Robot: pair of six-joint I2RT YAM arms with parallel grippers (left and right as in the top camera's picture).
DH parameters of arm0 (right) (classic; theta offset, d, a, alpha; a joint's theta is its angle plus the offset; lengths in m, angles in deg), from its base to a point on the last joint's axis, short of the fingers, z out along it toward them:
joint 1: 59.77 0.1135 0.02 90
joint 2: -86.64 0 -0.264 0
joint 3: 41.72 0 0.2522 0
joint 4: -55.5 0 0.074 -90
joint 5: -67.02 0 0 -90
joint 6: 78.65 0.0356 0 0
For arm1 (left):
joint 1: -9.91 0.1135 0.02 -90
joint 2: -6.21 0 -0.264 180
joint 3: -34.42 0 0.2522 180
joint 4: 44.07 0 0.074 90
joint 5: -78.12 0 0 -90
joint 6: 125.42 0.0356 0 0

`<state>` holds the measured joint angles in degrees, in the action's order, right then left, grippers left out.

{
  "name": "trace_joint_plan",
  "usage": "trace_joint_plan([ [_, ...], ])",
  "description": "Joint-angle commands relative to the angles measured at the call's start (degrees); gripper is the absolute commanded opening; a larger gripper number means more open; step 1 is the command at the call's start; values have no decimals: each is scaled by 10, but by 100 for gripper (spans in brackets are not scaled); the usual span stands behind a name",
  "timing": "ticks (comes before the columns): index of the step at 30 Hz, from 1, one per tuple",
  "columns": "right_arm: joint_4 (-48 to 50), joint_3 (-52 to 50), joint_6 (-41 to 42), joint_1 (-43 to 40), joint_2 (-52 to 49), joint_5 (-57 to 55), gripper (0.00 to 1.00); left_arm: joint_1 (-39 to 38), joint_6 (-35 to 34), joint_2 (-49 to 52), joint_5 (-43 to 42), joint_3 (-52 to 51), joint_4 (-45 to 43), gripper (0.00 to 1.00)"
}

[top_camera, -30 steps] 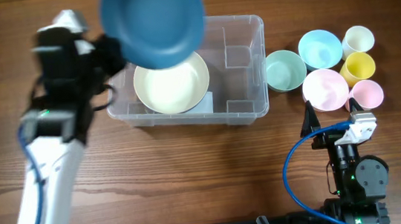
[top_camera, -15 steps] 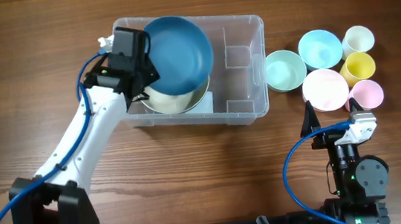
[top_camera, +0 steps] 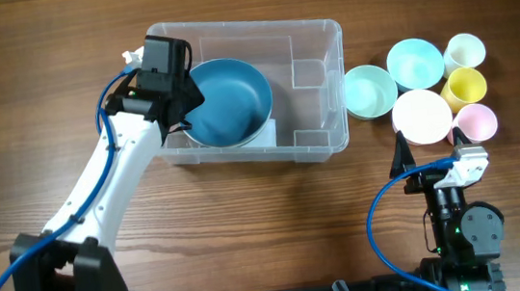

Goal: Pack container
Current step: 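Lift the dark blue bowl and stack it on the cream bowl, then release the bowl and retract the left gripper to the side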

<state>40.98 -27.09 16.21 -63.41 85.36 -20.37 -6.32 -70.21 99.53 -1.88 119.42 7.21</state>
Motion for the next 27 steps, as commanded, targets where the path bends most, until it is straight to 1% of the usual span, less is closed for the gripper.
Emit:
trace_joint_plan([
  [1, 3, -2, -2, -2, -1, 9, 100, 0, 0, -63, 2, 9, -2, 48],
  [2, 3, -2, -2, -2, -1, 9, 100, 0, 0, -81, 9, 9, -3, 48],
  [3, 3, -2, -2, -2, -1, 9, 100, 0, 0, -116, 39, 9, -2, 48],
  [5, 3, -2, -2, -2, -1, 9, 100, 4, 0, -148, 78, 9, 5, 48],
  [7, 3, -2, -2, -2, -1, 9, 100, 23, 0, -180, 111, 9, 23, 46],
  [11, 3, -2, -2, -2, -1, 9, 100, 96, -2, -206, 114, 9, 66, 47],
  [13, 3, -2, -2, -2, -1, 9, 100, 157, -2, -208, 97, 9, 93, 48],
  [15, 3, -2, -2, -2, -1, 9, 100, 214, -2, -206, 79, 9, 115, 51],
  [16, 3, -2, -2, -2, -1, 9, 100, 237, -2, -205, 78, 9, 123, 58],
  [17, 3, -2, -2, -2, -1, 9, 100, 257, -2, -205, 78, 9, 127, 71],
  [18, 3, -2, -2, -2, -1, 9, 100, 273, -2, -205, 78, 9, 129, 79],
  [19, 3, -2, -2, -2, -1, 9, 100, 289, -2, -205, 78, 9, 129, 92],
  [20, 3, -2, -2, -2, -1, 9, 100, 305, -2, -205, 78, 9, 129, 99],
  [23, 3, -2, -2, -2, -1, 9, 100, 331, -2, -205, 78, 9, 129, 100],
  [27, 3, -2, -2, -2, -1, 9, 100, 336, -2, -205, 78, 9, 129, 100],
])
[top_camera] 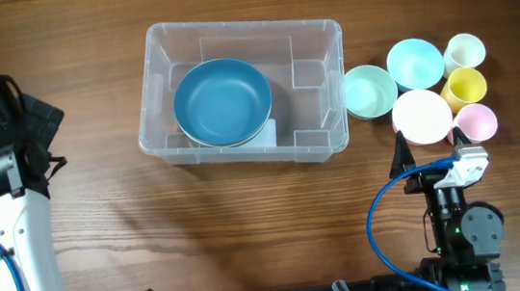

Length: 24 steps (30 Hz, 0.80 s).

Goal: Pack container
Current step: 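Release the bowl and retract the left gripper to the side, then move the right gripper to the pink bowl and grasp its rim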

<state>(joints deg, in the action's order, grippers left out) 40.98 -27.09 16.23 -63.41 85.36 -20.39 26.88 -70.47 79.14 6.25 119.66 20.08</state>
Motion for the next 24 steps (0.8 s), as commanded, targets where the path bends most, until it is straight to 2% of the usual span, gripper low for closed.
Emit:
trace_joint_plan([
  [1, 3, -2, -2, -2, -1, 9, 100, 4, 1, -1, -3, 7, 1, 100],
  [13, 3, -2, -1, -2, -1, 10, 100, 4, 1, -1, -3, 7, 1, 100],
  [15, 3, -2, 17, -2, -1, 12, 100, 4, 1, -1, -3, 6, 1, 100],
  [19, 3, -2, 121, -2, -1, 11, 100, 4, 1, -1, -3, 6, 1, 100],
  [22, -1, 6, 123, -2, -1, 15, 100, 4, 1, -1, -3, 7, 1, 100],
  [24, -38, 38, 122, -2, -3, 12, 99, 4, 1, -1, -3, 6, 1, 100],
])
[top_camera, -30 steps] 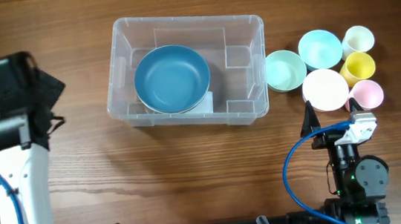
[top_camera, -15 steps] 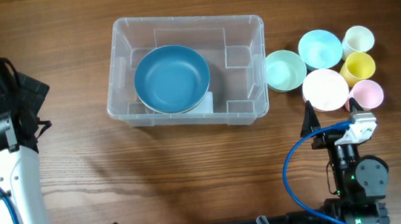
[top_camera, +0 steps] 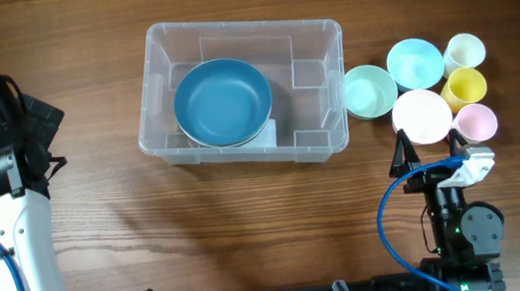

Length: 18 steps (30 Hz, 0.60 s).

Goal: Pack container
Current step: 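Move the right gripper to the pink bowl and grasp its rim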

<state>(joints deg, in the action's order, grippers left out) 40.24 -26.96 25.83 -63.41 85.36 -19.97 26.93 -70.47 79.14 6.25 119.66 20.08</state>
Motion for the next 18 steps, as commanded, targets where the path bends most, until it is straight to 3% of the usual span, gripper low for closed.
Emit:
trace_joint_plan([
  [1, -55, 59, 26, -2, -8, -5, 99, 4, 1, -1, -3, 6, 1, 100],
  [5, -198, 210, 52, -2, -101, -77, 99, 4, 1, -1, -3, 7, 1, 100],
  [11, -371, 455, 50, -2, -375, 3, 100, 4, 1, -1, -3, 6, 1, 100],
  [15, -435, 542, 50, -2, -478, 38, 100, 4, 1, -1, -3, 6, 1, 100],
  [18, -451, 551, 36, -2, -507, 25, 100, 4, 1, -1, -3, 7, 1, 100],
])
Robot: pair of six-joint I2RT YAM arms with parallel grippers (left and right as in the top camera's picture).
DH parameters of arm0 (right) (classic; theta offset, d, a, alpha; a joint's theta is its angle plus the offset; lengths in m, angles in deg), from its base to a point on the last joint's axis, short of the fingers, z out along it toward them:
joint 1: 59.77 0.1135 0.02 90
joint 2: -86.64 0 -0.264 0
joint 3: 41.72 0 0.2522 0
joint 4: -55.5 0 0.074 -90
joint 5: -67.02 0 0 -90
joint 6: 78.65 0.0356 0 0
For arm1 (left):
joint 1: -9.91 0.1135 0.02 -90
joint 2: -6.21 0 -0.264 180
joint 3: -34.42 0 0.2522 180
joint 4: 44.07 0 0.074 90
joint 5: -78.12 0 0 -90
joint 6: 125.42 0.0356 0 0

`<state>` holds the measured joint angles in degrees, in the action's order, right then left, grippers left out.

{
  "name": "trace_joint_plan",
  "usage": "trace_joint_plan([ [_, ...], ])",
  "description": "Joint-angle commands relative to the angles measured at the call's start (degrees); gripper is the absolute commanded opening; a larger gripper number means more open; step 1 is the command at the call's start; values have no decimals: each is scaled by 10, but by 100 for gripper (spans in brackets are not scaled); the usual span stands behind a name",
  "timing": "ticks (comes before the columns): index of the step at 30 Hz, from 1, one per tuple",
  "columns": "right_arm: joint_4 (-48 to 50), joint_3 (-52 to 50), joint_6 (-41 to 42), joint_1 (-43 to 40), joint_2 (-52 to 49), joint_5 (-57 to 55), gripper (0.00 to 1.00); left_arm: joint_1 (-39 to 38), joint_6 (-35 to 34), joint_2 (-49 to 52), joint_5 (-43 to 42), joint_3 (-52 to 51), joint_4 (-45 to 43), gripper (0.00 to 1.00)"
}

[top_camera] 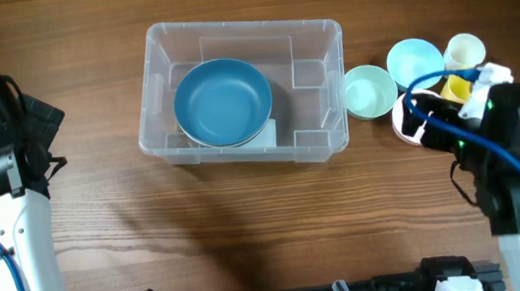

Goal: Pack container
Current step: 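Move the right gripper to the pink bowl and grasp its rim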

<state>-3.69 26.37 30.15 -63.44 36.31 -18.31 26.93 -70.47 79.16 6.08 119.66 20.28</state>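
A clear plastic container point(312, 38) stands mid-table with a big blue bowl point(222, 101) inside it. To its right are a mint bowl point(369, 90), a light blue bowl point(415, 59), a white cup point(465, 48) and a yellow cup point(454, 89). My right gripper point(428, 116) hangs over the white bowl point(402, 123), mostly covering it; its fingers are hidden beneath the wrist. My left gripper point(44, 118) is held at the table's left edge, far from the container, and I cannot make out its jaws.
The right arm's blue cable point(428, 84) loops over the cups. The left arm point(8, 240) runs down the left side. Bare wooden table point(249, 224) lies in front of the container.
The right arm has moved from the near right edge, with its fingers apart, to above the white bowl and cups. It now hides the pink cup. The left arm has not moved.
At first my left gripper was at the blue bowl's left rim, inside the container. Later it stood at the left edge with the bowl left in the container. The right arm waited near the front edge, spread its fingers, and is now over the white bowl.
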Motion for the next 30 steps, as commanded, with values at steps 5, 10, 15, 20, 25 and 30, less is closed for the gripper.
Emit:
trace_joint_plan([
  [5, -40, 18, 2, -2, -41, -47, 89, 4, 1, -1, -2, 6, -1, 100],
  [10, -139, 12, 207, -2, -80, -218, 77, 4, 1, -1, -2, 7, -1, 100],
  [15, -146, 3, 267, -2, -129, -216, 63, 4, 1, -1, -1, 6, -1, 100],
  [20, -146, -3, 328, -2, -178, -215, 68, 4, 1, -1, -1, 7, -1, 100],
  [25, -84, -54, 341, -15, -202, -211, 90, 4, 1, -1, -1, 6, -1, 100],
  [30, 24, -104, 297, -77, -207, -111, 93, 4, 1, -1, -2, 7, -1, 100],
])
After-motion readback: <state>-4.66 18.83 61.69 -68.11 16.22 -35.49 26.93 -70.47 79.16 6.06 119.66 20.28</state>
